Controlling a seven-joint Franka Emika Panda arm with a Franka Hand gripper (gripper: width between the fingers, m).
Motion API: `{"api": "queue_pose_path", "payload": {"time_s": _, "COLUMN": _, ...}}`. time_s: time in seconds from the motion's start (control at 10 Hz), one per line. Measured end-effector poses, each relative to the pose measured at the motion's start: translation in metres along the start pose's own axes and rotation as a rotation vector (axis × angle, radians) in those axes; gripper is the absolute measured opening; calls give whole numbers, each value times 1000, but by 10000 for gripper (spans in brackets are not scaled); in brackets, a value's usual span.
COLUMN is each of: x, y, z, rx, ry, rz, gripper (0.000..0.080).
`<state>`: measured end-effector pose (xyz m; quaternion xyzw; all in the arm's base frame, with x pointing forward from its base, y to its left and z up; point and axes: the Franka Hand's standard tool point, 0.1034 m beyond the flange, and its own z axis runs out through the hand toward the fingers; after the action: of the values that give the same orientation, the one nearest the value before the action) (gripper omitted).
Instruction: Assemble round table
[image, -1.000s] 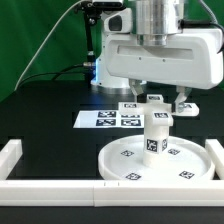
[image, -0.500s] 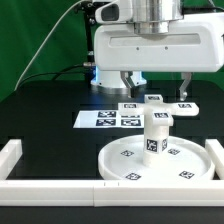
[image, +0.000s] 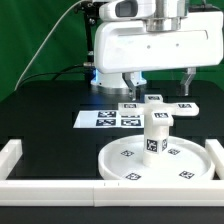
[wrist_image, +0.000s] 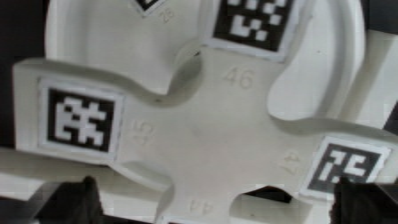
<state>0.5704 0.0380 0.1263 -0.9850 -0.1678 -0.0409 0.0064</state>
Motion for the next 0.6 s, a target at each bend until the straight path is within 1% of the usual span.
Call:
{"api": "queue_pose_path", "payload": {"time_s": 0.1, "x": 0, "y": 0, "z": 1, "rx": -13, "ry": -5, "rz": -106, "gripper": 649}}
{"api": "queue_pose_path", "payload": {"time_s": 0.3, "x": 4, "y": -6, "z": 5, "rx": -53, "ry": -13, "rz": -421, "gripper": 649}}
{"api": "queue_pose_path", "payload": {"time_s": 0.4, "x": 5, "y": -4, "z": 4, "rx": -61, "ry": -22, "rz": -627, "gripper": 649}}
{"api": "queue_pose_path", "payload": {"time_s": 0.6, "x": 4, "y": -3, "z": 5, "rx": -61, "ry": -23, "rz": -623, "gripper": 649}}
